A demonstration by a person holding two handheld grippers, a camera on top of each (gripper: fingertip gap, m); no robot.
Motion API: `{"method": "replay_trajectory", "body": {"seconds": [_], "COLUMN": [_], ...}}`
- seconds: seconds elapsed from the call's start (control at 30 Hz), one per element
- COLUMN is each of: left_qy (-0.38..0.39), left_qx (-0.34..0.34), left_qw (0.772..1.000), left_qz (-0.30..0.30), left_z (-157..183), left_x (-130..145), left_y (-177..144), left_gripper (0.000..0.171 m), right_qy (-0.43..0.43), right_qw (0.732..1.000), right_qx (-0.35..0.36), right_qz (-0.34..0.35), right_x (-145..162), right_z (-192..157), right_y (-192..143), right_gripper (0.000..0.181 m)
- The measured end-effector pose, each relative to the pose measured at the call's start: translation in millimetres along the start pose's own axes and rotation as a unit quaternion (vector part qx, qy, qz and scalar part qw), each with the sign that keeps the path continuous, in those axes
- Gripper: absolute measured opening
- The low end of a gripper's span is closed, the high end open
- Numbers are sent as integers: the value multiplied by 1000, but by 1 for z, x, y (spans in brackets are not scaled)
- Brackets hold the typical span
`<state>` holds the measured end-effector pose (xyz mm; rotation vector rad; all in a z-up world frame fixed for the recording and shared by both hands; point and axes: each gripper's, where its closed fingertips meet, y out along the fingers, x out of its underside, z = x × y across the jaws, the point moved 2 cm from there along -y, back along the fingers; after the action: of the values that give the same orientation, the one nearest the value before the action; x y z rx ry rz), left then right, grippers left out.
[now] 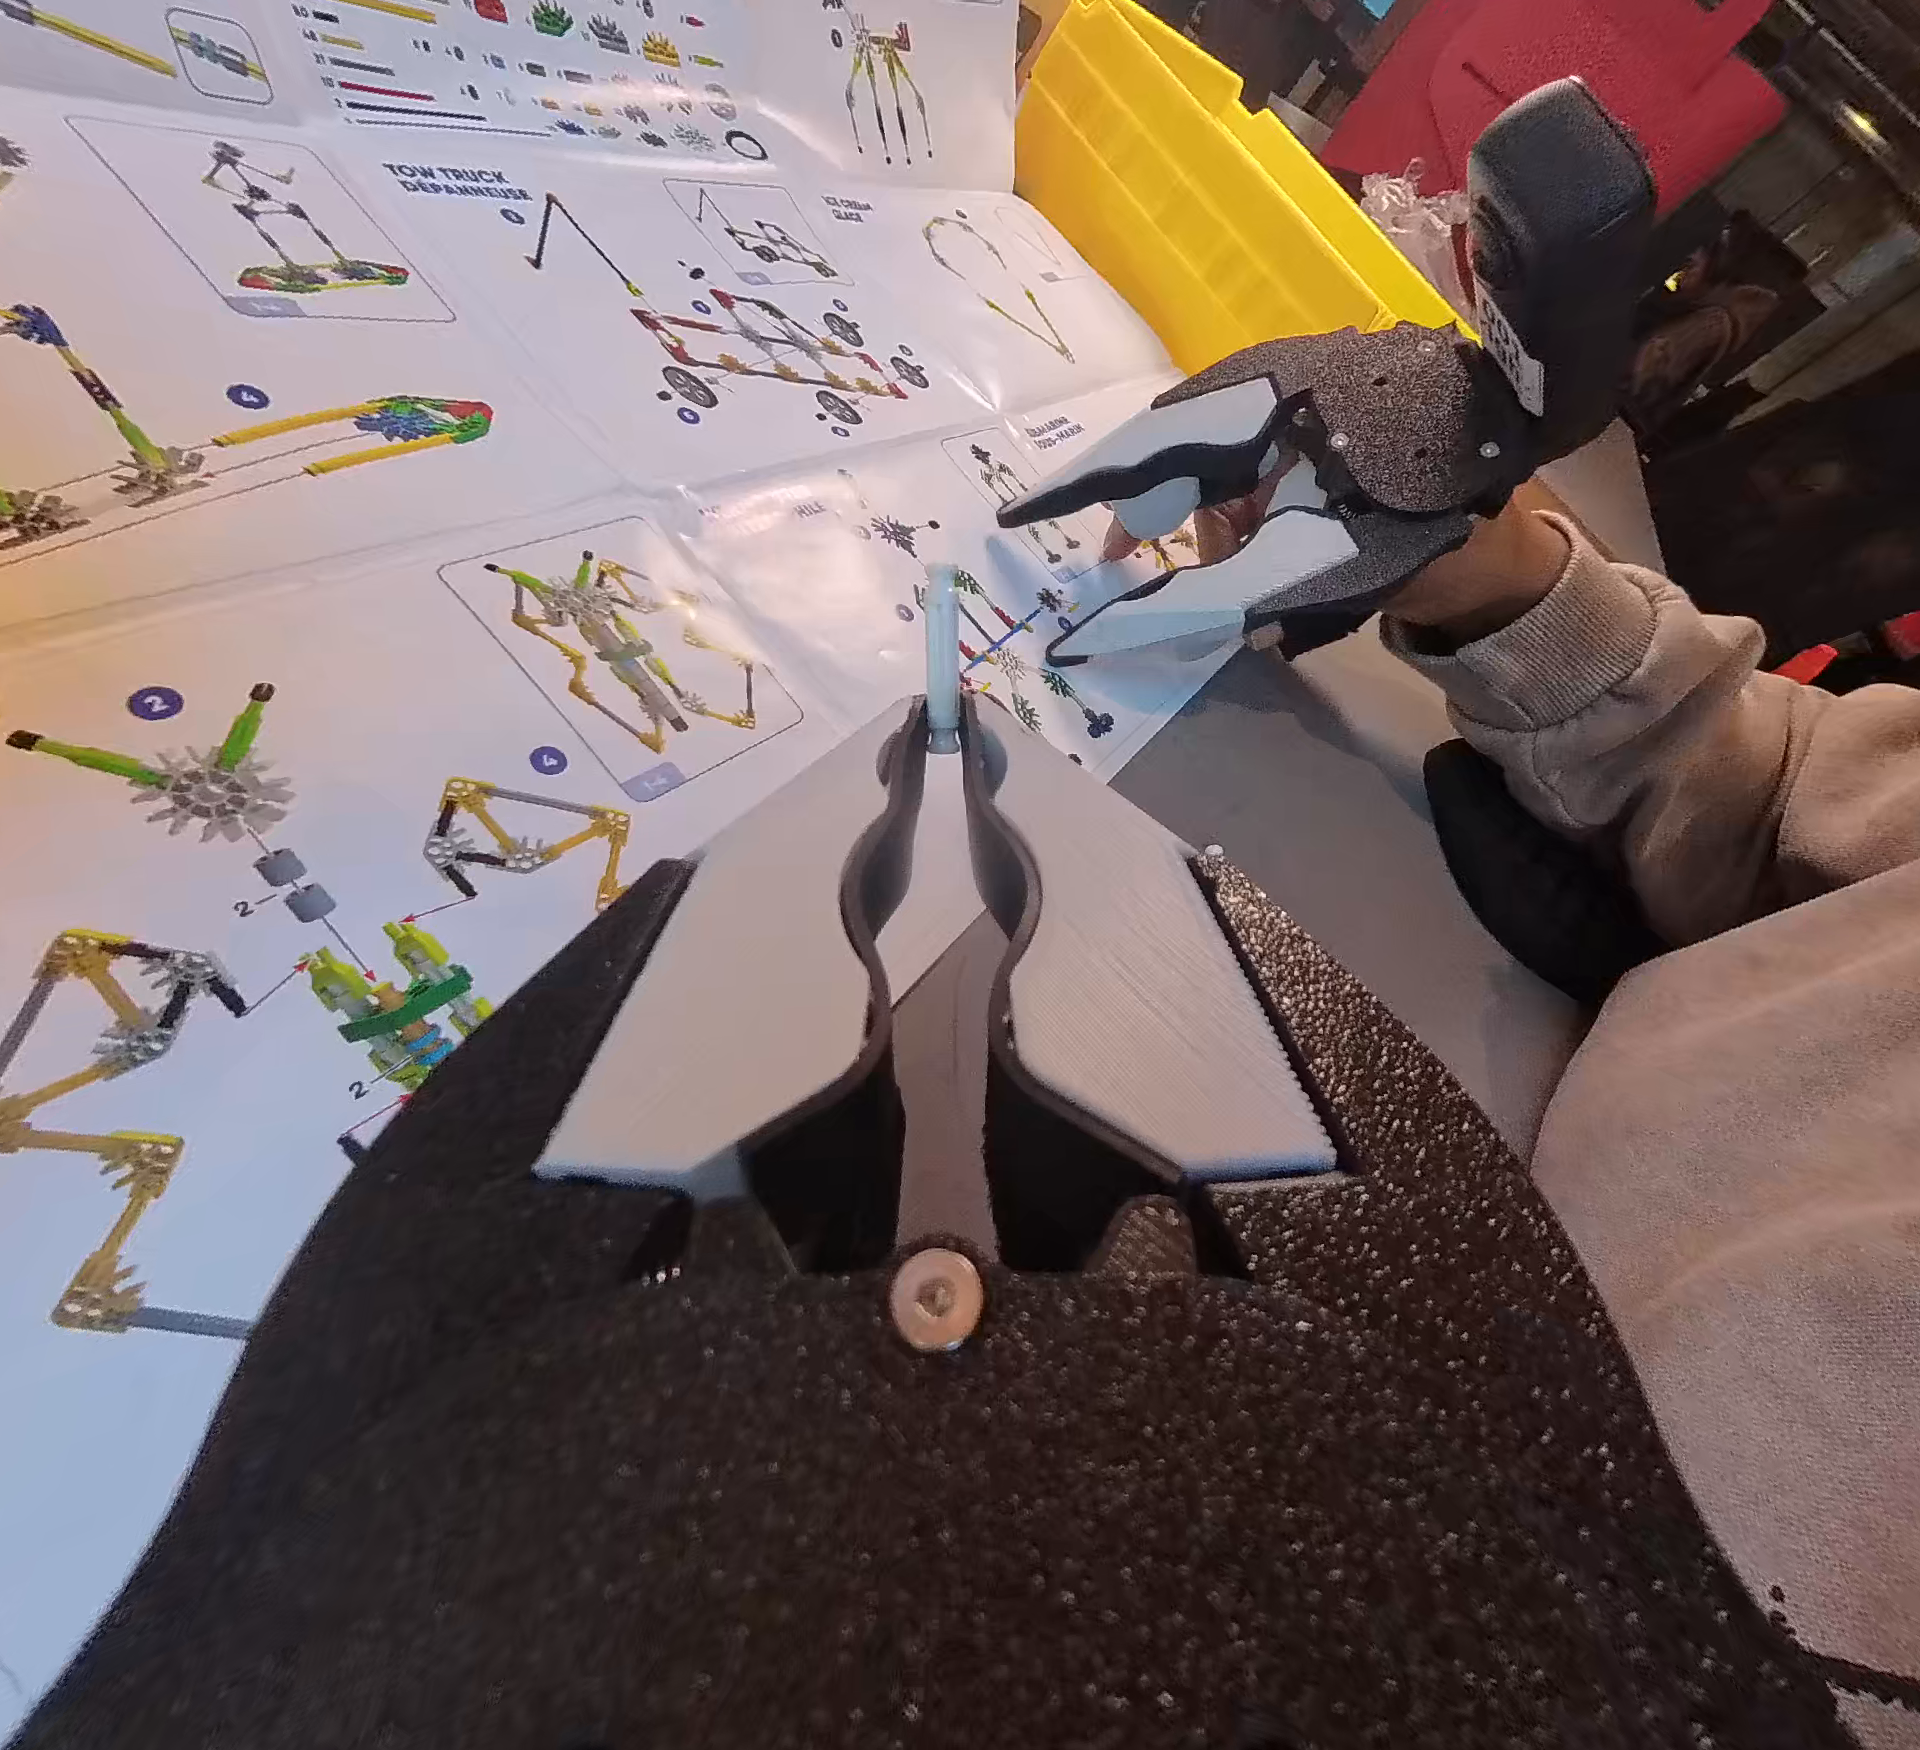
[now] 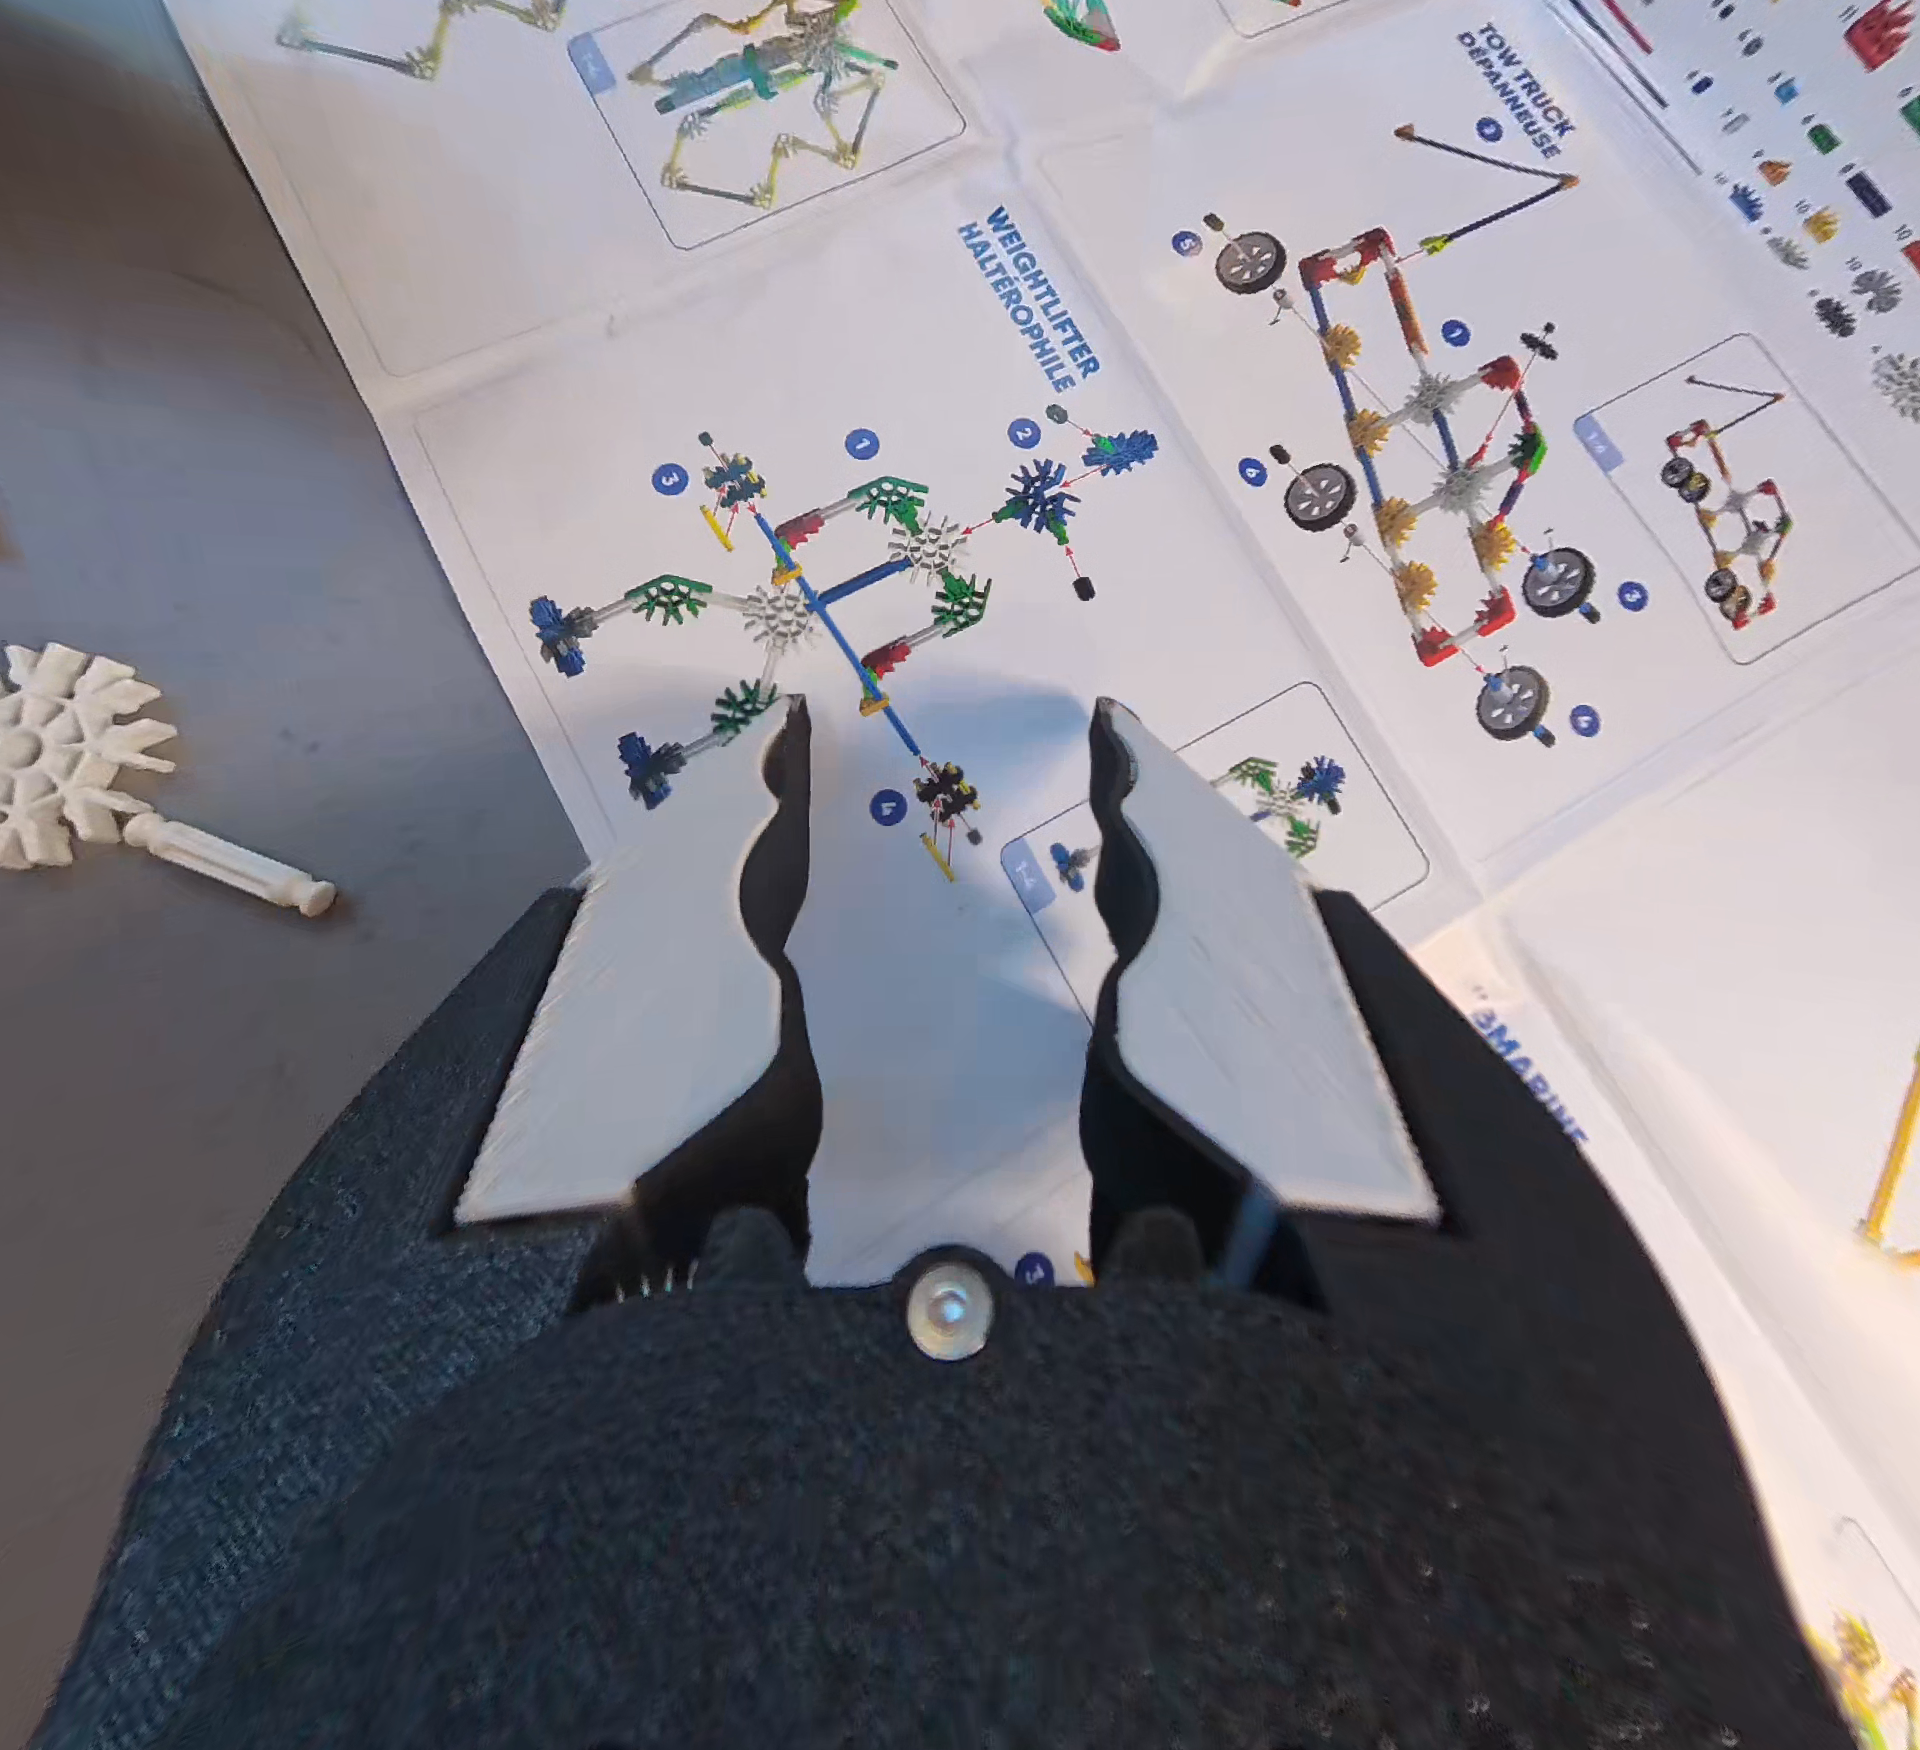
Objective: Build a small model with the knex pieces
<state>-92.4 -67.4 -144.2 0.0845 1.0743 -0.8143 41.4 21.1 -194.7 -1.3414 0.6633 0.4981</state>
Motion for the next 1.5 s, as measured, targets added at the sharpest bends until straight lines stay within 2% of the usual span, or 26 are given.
{"method": "replay_trajectory", "body": {"seconds": [0.43, 0.67, 0.73, 0.83, 1.03, 1.13, 1.23, 1.37, 1.5], "left_qy": [60, 96, 92, 100, 181, 233, 274, 277, 285], "left_qx": [-53, -98, -98, -102, -115, -119, -131, -154, -168], "left_qw": [996, 987, 987, 983, 962, 946, 934, 932, 927], "left_qz": [-49, -83, -89, -115, -170, -189, -189, -174, -174], "left_z": [-11, -25, -29, -32, -31, -33, -41, -57, -62], "left_x": [12, 17, 18, 24, 38, 36, 26, 22, 22], "left_y": [2, -1, -2, -3, -1, -10, -35, -65, -67], "left_gripper": [3, 3, 3, 3, 7, 27, 35, 36, 37], "right_qy": [-17, -6, 5, -6, -69, -87, -121, -157, -236], "right_qw": [999, 1000, 999, 997, 997, 996, 992, 984, 958], "right_qx": [-30, -21, -26, -29, -33, -11, 34, 81, 154], "right_qz": [-8, 11, 39, 67, 32, 18, -11, -28, -50], "right_x": [5, 4, 0, -3, 19, 31, 53, 75, 83], "right_z": [-10, -8, -9, -12, -26, -24, -16, -12, 1], "right_y": [-5, -6, -11, -27, -49, -62, -80, -102, -101], "right_gripper": [43, 50, 55, 55, 58, 57, 56, 53, 51]}}
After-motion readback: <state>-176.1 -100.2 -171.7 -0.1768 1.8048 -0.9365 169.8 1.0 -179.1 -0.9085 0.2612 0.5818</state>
